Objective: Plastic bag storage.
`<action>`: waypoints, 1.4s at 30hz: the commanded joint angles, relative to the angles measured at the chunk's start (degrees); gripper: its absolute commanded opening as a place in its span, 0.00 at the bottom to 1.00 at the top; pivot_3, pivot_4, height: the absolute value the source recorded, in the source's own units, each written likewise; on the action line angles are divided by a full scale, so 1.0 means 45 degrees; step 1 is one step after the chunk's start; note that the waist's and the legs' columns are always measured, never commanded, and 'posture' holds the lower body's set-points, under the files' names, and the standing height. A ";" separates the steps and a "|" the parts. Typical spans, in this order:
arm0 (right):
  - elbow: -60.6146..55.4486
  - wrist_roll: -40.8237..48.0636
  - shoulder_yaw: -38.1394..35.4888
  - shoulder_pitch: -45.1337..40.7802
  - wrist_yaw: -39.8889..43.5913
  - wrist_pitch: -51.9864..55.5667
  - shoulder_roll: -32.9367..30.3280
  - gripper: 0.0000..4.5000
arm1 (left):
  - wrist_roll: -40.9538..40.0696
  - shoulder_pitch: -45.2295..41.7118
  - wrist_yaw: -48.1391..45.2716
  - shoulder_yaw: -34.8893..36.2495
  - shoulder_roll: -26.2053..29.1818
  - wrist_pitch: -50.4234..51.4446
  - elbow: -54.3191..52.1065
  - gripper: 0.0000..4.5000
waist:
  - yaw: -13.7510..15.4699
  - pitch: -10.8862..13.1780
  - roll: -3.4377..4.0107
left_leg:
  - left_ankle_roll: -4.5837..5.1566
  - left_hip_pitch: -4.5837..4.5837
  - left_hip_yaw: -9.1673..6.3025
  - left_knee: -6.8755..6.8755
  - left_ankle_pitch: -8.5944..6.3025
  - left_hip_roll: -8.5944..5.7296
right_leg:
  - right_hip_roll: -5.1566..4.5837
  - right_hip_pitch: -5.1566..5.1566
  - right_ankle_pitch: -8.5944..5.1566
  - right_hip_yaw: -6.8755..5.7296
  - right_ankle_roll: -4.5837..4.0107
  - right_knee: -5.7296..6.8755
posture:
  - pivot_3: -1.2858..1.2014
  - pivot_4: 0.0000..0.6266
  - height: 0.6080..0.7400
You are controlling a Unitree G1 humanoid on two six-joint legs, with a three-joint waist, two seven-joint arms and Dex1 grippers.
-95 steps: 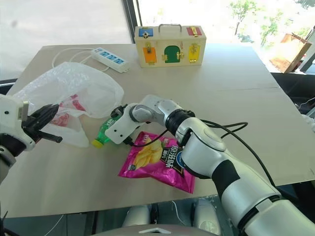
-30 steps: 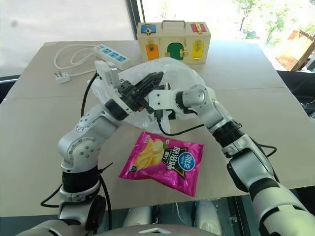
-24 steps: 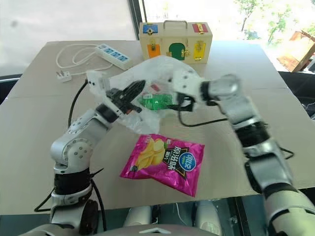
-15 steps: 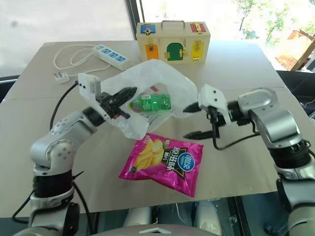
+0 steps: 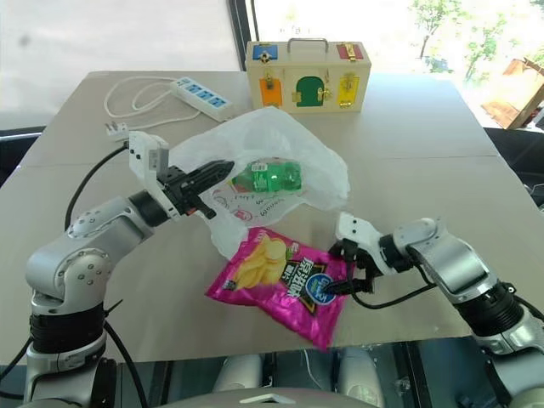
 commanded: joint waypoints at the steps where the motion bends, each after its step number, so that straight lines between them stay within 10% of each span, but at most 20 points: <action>1: -0.0511 -0.0247 0.1460 0.0367 0.0365 0.0065 -0.0386 0.99 | -0.0175 -0.0139 0.0092 0.0270 0.0168 -0.0001 -0.0505 0.00 | -0.0001 -0.0001 -0.0001 | 0.0000 0.0001 -0.0004 0.0000 0.0000 0.0000 | 0.0000 0.0001 0.0000 -0.0001 0.0000 0.0000 | 0.52 0.24 1.00; 12: -0.0135 -0.0160 0.1513 0.0201 -0.0260 0.0341 -0.0021 0.02 | -0.0142 0.0013 0.0416 0.0346 0.0201 0.0029 -0.0694 0.00 | 0.0015 -0.0004 -0.0006 | 0.0000 0.0012 -0.0041 0.0000 -0.0001 -0.0002 | 0.0002 0.0038 -0.0001 -0.0028 -0.0002 -0.0015 | 0.52 0.24 1.00; 21: 0.0571 0.1880 -0.1076 -0.0109 -0.0657 0.1265 0.1124 0.02 | -0.0094 0.0018 0.0352 0.0302 0.0245 -0.0040 -0.0584 0.00 | 0.0006 0.0007 0.0006 | 0.0000 0.0013 -0.0055 0.0001 0.0000 -0.0002 | 0.0010 0.0037 0.0000 -0.0025 -0.0002 -0.0010 | 0.52 0.24 1.00; 33: -0.0603 0.5853 -0.4372 0.0920 0.2555 0.1305 -0.1931 0.02 | -0.0086 -0.0040 -0.0259 0.0619 0.0815 -0.0141 -0.0214 0.00 | 0.0079 0.0017 0.0007 | 0.0006 -0.0006 -0.0091 -0.0002 -0.0004 -0.0024 | 0.0007 0.0042 0.0000 -0.0018 -0.0002 -0.0023 | 0.52 0.24 1.00; 42: -0.0808 0.8789 -0.6418 -0.0747 0.0942 0.2146 -0.1182 0.02 | 0.0035 -0.0040 -0.0922 0.0424 0.1126 -0.0234 0.0102 0.00 | 0.0041 0.0019 0.0003 | 0.0006 -0.0002 -0.0103 0.0000 -0.0005 -0.0028 | 0.0008 0.0042 0.0000 -0.0013 -0.0002 -0.0020 | 0.52 0.24 1.00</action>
